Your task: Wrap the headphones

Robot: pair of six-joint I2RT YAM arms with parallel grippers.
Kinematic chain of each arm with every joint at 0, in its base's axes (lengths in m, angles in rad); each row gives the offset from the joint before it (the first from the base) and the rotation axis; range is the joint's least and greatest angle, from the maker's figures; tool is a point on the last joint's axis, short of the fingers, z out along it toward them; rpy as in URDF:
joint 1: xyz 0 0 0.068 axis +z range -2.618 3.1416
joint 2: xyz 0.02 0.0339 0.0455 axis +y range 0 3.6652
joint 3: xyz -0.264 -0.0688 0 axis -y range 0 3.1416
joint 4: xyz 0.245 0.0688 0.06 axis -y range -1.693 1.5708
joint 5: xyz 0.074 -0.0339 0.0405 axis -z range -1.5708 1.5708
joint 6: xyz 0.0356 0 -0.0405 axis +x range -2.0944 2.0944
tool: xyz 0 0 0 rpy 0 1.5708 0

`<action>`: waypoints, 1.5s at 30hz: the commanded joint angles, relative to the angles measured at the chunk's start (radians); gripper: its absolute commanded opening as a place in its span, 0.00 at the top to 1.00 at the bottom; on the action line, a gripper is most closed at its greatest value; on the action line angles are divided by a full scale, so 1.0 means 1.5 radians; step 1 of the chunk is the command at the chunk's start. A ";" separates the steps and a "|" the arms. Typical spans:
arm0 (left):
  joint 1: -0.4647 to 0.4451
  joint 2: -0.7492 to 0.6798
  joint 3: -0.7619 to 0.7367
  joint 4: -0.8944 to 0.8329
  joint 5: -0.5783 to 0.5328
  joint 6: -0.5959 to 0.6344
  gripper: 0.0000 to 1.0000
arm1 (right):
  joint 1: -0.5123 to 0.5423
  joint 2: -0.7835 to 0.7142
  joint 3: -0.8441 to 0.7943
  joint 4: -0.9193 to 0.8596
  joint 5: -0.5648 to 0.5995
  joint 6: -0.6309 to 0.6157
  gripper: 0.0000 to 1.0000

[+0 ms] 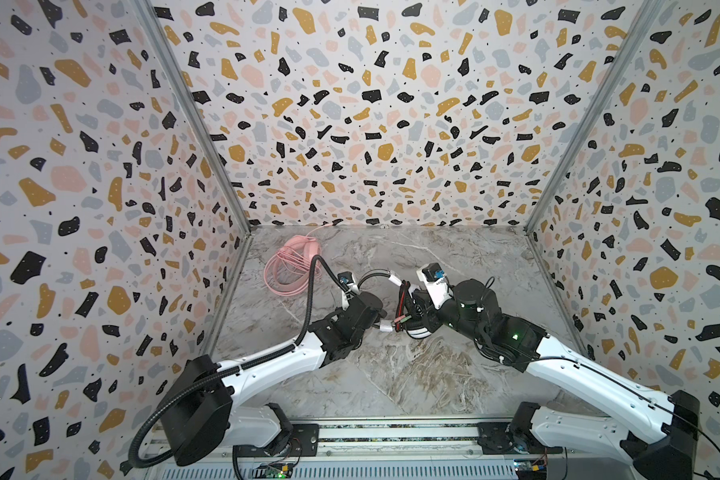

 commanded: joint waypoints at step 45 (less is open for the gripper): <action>0.121 0.359 0.178 -0.092 0.589 0.293 0.98 | -0.506 0.493 0.006 0.332 -0.638 0.253 0.80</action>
